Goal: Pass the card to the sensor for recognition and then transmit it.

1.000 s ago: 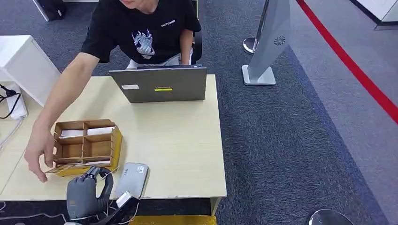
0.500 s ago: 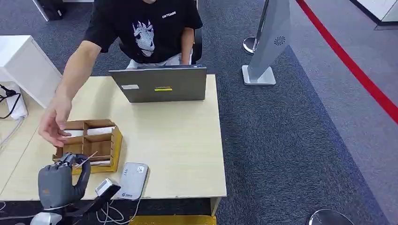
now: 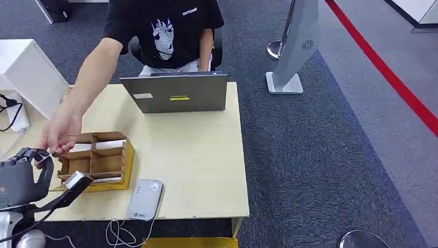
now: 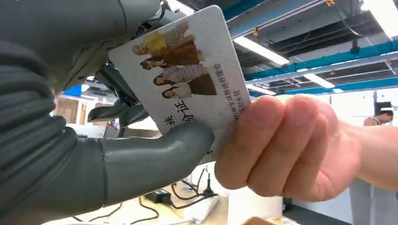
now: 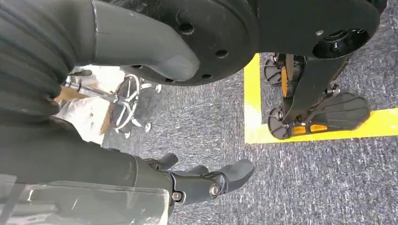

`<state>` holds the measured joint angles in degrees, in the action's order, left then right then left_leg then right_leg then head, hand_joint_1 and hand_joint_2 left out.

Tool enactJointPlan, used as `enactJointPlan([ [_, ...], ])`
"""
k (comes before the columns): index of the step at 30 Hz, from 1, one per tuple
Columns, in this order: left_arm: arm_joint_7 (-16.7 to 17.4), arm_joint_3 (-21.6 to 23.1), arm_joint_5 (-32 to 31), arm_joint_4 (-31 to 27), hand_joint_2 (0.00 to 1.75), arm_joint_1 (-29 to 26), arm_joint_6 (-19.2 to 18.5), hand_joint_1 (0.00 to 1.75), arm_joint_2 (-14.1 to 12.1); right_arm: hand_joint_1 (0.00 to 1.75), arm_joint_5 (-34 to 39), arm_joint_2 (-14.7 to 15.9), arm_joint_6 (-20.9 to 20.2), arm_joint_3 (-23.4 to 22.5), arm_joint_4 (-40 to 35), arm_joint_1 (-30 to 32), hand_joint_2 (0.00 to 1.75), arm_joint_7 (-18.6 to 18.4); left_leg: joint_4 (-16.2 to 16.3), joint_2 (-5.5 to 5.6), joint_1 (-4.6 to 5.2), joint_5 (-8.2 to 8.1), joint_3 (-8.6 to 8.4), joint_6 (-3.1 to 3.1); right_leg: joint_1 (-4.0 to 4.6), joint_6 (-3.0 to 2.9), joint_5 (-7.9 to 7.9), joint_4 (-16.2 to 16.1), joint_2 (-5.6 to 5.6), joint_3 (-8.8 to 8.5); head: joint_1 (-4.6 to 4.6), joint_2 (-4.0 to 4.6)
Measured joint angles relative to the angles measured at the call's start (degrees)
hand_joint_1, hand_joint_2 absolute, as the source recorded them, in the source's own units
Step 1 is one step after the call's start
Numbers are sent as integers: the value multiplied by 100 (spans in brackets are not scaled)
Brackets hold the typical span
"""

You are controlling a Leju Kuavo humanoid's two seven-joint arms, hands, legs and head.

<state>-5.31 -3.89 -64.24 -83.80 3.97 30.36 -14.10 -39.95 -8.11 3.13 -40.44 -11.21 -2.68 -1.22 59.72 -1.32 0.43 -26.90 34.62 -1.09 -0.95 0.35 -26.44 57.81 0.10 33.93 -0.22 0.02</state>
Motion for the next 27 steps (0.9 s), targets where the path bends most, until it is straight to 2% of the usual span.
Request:
enactJointPlan([
  [1,4,-20,0,40,175,16,0,91,-15,0,0,0,0,0,0,0,175,-4,0,0,0,0,0,0,0,0,0,0,-1,0,0,0],
  [2,13,-57,17,87,175,23,0,24,-39,0,-2,0,0,0,0,-4,175,-18,0,0,0,0,0,0,0,0,0,0,0,0,0,0],
  [3,15,-81,37,121,175,27,4,24,-48,0,-2,0,0,0,0,-5,175,-18,0,0,1,0,0,0,0,0,0,0,0,0,0,0],
  [4,15,-92,55,144,175,27,11,7,-50,0,-4,0,2,0,0,-4,175,-20,0,0,1,0,0,0,-1,0,0,0,0,0,0,0],
  [6,15,-120,87,186,175,17,20,7,-48,0,-13,0,2,0,0,-3,175,-33,0,0,1,0,2,0,-1,0,0,0,-1,1,0,0],
  [7,15,-133,90,199,175,14,20,0,-46,0,-15,0,2,0,0,-3,175,-33,0,1,1,0,2,0,-1,1,0,-1,-2,1,0,0],
  [15,-28,-175,140,217,175,-94,105,0,-11,0,-17,0,22,0,0,-4,175,-39,0,1,1,-1,1,-1,-1,1,0,-1,-1,1,0,0],
  [21,-205,-173,314,-43,175,-304,157,0,87,0,-13,0,28,-2,0,-3,175,-37,0,1,1,-1,2,0,-1,1,0,-1,-1,2,0,0],
  [25,-490,-168,814,-437,175,-484,0,0,225,0,4,0,31,-26,0,-1,175,-15,0,0,2,-1,2,-1,-1,1,0,-2,0,3,0,0],
  [27,-680,-135,1212,-606,175,-567,-346,0,269,0,37,0,39,-53,0,-1,175,7,1,0,2,-2,2,-2,-2,1,-1,-3,-1,3,0,0],
])
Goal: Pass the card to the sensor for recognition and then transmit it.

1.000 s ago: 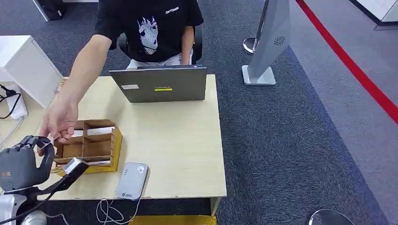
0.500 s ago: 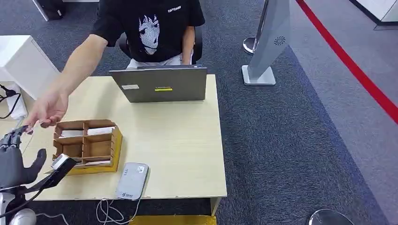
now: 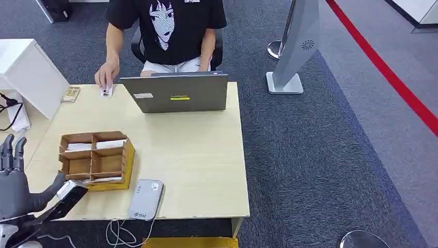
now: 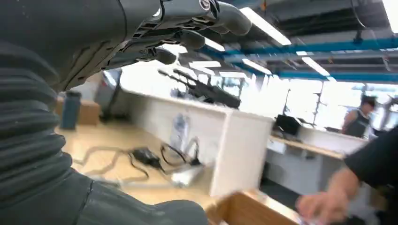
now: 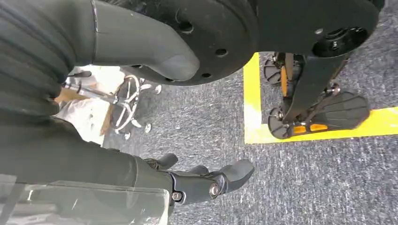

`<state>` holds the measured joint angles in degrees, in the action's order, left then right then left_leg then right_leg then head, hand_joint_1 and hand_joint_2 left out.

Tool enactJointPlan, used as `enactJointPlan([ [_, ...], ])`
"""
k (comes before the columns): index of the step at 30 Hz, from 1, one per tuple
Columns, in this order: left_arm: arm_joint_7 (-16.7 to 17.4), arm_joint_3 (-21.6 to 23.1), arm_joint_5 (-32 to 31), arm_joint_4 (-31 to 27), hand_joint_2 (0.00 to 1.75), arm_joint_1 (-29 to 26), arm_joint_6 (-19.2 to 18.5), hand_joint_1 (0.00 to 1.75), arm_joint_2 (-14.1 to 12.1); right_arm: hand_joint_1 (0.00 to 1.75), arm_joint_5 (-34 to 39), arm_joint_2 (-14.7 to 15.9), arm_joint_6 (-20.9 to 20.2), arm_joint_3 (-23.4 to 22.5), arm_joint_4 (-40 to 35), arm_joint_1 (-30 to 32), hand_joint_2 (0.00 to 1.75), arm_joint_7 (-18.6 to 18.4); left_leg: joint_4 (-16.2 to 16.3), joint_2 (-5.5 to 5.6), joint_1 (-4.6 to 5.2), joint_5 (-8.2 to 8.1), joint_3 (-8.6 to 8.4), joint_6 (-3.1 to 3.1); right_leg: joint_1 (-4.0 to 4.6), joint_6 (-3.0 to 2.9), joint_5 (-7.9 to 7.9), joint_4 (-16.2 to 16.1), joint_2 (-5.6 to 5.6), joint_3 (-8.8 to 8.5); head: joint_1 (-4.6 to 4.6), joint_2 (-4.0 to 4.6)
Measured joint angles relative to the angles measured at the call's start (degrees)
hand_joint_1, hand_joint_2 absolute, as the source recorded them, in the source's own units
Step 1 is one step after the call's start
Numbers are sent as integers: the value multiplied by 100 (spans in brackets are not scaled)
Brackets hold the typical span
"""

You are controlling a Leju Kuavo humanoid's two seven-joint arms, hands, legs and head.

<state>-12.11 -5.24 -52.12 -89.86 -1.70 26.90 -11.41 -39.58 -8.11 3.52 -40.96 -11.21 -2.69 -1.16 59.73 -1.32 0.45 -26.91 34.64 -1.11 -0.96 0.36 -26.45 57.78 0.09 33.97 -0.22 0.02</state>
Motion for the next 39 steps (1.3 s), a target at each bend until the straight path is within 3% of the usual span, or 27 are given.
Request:
enactJointPlan([
  [3,-168,195,259,-269,175,-152,-546,0,46,0,15,0,4,-48,0,3,175,13,0,0,0,0,0,0,0,0,0,0,0,0,0,0],
  [12,-89,496,585,-690,175,-461,-1232,0,55,0,-2,0,0,-192,0,7,175,55,0,0,0,0,0,0,1,1,0,0,0,0,0,0],
  [20,-35,496,677,-695,175,-547,-1437,0,-31,0,-39,0,-2,-243,0,8,175,52,-1,0,-1,0,1,0,1,1,0,0,0,-1,2,0],
  [24,206,481,447,-633,175,-543,-1555,0,-107,0,-113,0,-22,-245,-2,8,175,44,-1,0,0,0,0,0,0,1,0,0,0,-1,0,0],
  [26,276,413,206,-463,175,-495,-1439,0,-133,0,-173,0,-35,-245,0,7,175,22,-1,0,0,0,1,0,0,1,0,0,0,-1,0,0],
  [30,274,210,-458,-2,175,-341,-539,0,-118,0,-278,0,-39,-245,0,5,175,2,-1,0,-1,0,0,0,0,1,0,0,0,-1,0,0],
  [34,271,151,-670,292,175,-240,-287,0,-112,0,-334,0,-39,-245,-2,4,175,2,-1,0,-1,0,0,0,0,1,1,0,0,-1,2,0],
  [39,278,107,-1136,816,175,38,340,0,-123,0,-496,0,-57,-243,-2,-9,175,4,-1,2,0,0,1,0,0,1,1,0,-2,-2,0,0],
])
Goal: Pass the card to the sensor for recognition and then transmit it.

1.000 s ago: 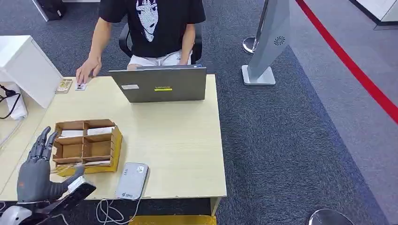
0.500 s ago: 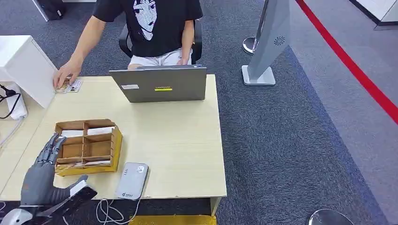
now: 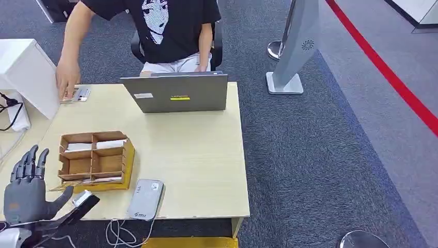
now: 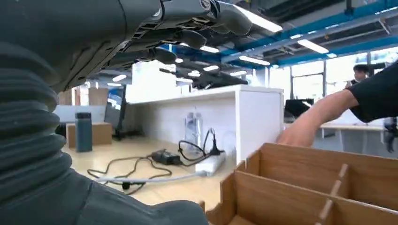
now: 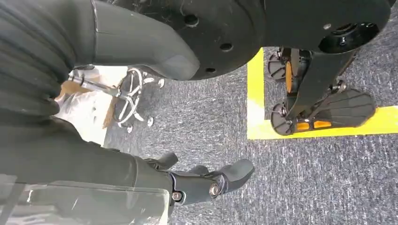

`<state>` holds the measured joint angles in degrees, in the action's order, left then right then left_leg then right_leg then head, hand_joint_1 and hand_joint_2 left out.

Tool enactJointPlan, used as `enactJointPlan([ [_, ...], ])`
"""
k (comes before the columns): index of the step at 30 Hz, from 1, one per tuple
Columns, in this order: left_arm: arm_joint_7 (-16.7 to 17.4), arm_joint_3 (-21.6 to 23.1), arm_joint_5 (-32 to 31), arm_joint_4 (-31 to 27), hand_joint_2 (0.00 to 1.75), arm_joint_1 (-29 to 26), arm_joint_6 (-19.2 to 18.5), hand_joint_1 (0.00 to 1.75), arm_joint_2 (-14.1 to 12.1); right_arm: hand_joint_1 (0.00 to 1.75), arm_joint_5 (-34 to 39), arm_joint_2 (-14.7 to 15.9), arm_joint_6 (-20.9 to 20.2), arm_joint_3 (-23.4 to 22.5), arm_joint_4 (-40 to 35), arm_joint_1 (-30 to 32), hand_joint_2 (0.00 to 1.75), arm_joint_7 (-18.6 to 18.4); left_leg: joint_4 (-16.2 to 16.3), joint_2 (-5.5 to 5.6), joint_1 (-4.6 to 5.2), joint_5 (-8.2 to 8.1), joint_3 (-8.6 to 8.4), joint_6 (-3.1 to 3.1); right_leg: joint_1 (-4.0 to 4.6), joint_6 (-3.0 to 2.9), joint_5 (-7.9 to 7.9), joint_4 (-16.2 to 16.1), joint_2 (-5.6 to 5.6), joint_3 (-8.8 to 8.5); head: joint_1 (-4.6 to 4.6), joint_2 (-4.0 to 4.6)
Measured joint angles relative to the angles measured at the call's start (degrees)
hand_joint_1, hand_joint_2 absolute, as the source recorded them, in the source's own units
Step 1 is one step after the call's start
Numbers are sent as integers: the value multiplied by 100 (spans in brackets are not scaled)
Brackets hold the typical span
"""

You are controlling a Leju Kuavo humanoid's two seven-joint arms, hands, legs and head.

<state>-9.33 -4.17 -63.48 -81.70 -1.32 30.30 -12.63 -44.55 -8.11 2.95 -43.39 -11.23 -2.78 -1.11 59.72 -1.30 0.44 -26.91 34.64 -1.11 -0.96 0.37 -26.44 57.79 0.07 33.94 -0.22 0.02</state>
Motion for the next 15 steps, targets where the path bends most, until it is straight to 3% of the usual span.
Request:
enactJointPlan([
  [5,57,-2,-268,436,175,252,199,0,-22,0,-138,0,2,13,0,-5,175,-2,0,0,0,0,-1,0,0,0,0,0,0,0,0,0],
  [15,57,0,-437,1075,175,639,170,0,-42,0,-210,0,0,24,0,-23,175,-7,0,-1,0,0,0,0,0,0,1,0,1,3,0,0],
])
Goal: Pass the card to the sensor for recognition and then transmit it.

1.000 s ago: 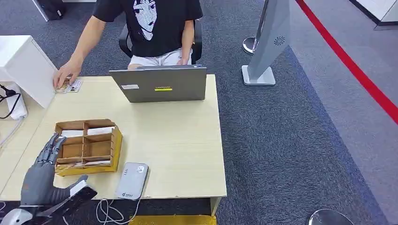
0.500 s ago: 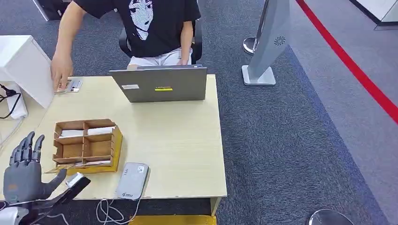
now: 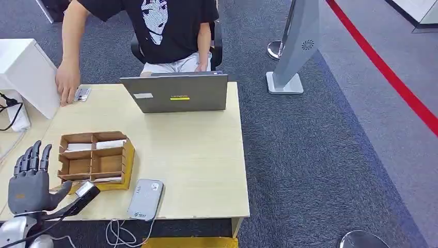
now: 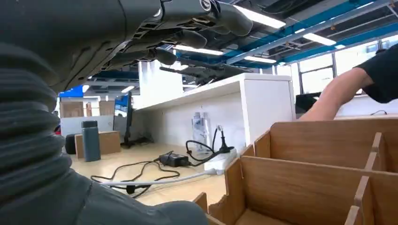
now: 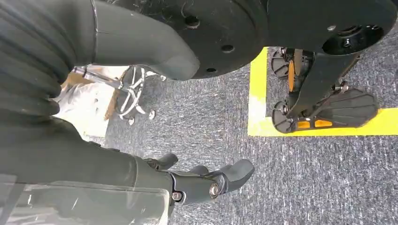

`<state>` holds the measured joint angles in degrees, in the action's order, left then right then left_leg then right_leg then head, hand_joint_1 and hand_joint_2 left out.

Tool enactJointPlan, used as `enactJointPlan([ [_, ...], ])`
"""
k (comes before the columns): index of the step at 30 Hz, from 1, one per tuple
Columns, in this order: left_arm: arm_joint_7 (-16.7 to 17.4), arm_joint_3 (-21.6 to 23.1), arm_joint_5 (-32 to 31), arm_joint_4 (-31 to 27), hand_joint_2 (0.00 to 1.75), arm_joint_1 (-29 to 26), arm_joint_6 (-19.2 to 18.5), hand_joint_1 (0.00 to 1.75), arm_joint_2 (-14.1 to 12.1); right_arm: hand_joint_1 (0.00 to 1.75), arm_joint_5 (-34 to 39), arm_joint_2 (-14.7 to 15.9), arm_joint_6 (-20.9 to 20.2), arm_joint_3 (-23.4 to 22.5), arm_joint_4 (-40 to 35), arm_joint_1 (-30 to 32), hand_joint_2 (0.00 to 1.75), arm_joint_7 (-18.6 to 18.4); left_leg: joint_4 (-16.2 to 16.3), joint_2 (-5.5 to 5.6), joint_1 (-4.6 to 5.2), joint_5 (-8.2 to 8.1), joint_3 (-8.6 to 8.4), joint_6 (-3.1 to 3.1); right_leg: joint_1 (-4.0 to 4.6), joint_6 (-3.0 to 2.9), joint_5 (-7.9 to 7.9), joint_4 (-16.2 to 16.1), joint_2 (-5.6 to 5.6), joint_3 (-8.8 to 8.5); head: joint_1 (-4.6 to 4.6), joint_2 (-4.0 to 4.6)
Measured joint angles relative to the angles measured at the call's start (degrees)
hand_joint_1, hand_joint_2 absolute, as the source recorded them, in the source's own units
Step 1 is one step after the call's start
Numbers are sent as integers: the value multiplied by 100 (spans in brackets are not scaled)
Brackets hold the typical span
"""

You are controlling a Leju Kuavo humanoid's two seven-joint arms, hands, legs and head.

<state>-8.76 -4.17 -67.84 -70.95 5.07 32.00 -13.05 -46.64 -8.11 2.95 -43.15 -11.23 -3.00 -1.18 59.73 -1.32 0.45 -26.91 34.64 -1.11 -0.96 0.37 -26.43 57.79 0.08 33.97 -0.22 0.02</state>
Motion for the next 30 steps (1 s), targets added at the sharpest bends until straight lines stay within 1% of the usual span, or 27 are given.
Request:
enactJointPlan([
  [5,44,59,-114,258,175,159,-118,0,9,0,-13,0,-7,0,2,0,175,0,0,-2,0,0,-1,0,0,0,0,0,2,0,2,0],
  [13,144,203,-175,422,175,247,-234,0,39,0,-15,0,-17,0,2,-4,175,-7,0,-1,0,0,0,0,0,0,0,0,2,0,0,0],
  [19,159,236,-175,429,175,246,-361,0,46,0,-9,0,-42,0,2,-3,175,-4,0,-2,0,0,0,0,0,0,0,0,4,1,-2,0],
  [30,223,273,-107,330,175,161,-367,0,48,0,11,0,-39,0,2,0,175,-4,0,-1,0,0,0,0,0,0,0,0,2,0,0,0],
])
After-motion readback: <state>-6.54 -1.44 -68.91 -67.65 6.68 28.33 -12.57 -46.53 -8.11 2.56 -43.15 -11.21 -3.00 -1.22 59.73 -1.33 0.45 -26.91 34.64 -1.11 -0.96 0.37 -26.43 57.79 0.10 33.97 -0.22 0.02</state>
